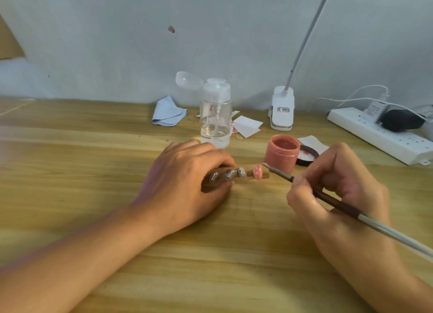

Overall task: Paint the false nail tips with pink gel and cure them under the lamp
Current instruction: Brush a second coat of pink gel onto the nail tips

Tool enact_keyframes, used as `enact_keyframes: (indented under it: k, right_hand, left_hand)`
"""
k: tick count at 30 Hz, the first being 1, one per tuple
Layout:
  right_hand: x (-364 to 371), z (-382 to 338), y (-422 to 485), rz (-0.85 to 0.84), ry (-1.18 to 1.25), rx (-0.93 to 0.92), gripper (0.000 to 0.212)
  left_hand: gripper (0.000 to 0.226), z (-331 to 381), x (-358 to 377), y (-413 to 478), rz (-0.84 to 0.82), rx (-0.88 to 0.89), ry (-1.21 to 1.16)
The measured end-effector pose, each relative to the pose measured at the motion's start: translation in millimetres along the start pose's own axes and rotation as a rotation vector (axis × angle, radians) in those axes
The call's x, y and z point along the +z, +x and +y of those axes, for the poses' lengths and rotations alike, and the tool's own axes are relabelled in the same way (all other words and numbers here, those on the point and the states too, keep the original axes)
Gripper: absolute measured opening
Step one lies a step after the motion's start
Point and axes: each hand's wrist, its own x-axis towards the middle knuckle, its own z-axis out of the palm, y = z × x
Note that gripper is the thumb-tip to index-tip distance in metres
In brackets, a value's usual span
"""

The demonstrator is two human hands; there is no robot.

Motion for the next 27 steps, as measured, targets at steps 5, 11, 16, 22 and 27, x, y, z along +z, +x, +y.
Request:
enact_keyframes:
  k: [5,11,16,22,27]
  right_hand:
    - [0.7,-0.7,0.5,-0.014,0.007,0.005,0.014]
    - [0.3,-2.0,-0.8,-0.050,-0.009,-0.046,0.013]
    - [1.7,-0.8,-1.9,-0.079,-0.052,-0.056,0.011]
    - [2.2,-1.2,-1.1,-0.067,-0.062,-0.061,0.013]
    - [-0.4,-1.1,-1.8,-0.058,-0.040,-0.025,0.012]
  left_hand:
    - [0.018,0.3,0.3,0.1,-0.001,-0.001,-0.003]
    - [0.020,0.4,0.5,-0.4,0.003,-0.008,-0.004]
    - [0.019,0.3,-0.1,-0.4,0.007,-0.005,-0.013]
    - [0.020,0.9,0.0,0.0,0.008,-0.007,-0.005]
    - [0.020,1.0,0.0,0.1,0.014,-0.007,0.000]
